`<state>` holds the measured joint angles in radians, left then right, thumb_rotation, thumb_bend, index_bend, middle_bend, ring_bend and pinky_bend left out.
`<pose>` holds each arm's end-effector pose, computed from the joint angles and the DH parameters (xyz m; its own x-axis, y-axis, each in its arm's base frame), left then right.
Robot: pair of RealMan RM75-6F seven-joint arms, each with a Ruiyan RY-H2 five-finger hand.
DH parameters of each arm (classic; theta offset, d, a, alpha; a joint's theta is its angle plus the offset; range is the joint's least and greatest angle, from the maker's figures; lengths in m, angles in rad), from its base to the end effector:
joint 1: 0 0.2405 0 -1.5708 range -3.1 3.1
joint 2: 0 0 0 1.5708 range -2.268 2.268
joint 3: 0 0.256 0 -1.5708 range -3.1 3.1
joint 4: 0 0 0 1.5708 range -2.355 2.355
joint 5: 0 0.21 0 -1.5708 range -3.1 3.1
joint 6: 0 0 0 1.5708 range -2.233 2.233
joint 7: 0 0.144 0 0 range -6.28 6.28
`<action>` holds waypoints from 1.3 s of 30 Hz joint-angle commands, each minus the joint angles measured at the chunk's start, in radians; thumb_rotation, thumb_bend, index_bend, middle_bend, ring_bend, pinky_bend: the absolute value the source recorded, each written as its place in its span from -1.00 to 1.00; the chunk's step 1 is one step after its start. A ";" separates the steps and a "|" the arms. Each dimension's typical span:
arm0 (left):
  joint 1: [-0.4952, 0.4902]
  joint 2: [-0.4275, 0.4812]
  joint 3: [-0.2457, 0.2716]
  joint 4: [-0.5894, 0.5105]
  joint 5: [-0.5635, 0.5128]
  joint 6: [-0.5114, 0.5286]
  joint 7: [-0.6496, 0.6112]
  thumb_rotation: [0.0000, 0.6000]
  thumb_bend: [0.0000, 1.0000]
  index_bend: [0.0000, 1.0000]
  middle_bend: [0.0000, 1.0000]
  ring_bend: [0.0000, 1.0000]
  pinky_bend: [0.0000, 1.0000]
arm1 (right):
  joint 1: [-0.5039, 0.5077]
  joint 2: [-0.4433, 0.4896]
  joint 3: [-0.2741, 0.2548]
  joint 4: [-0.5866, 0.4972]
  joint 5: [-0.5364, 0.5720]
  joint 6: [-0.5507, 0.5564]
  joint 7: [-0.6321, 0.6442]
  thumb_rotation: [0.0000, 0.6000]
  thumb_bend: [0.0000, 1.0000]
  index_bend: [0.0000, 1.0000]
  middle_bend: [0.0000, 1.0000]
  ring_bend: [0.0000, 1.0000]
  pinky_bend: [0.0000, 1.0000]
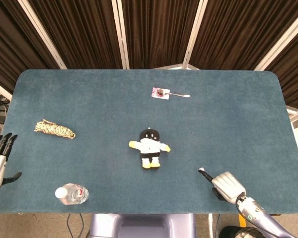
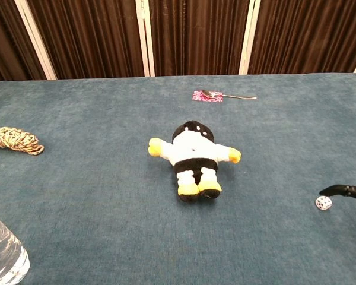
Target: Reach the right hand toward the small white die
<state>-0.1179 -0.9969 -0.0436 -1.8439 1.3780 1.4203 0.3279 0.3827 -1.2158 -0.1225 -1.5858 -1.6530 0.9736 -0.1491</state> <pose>-0.2865 0.1846 0.1717 0.5722 0.0915 0.8150 0.8156 0.0406 -0.5772 -0.2774 -0.2003 0.0403 0.6374 -0.4314 0.6385 -0.7588 -0.4956 0.4226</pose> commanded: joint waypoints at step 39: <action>-0.012 -0.004 0.008 -0.005 -0.012 -0.019 0.014 1.00 -1.00 -1.00 -1.00 -1.00 -1.00 | 0.012 -0.037 -0.007 0.060 0.095 -0.039 -0.037 1.00 0.24 -1.00 0.58 0.66 1.00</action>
<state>-0.1300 -1.0011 -0.0354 -1.8486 1.3656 1.4012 0.3423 0.3945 -1.2528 -0.1290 -1.5265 -1.5594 0.9365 -0.1858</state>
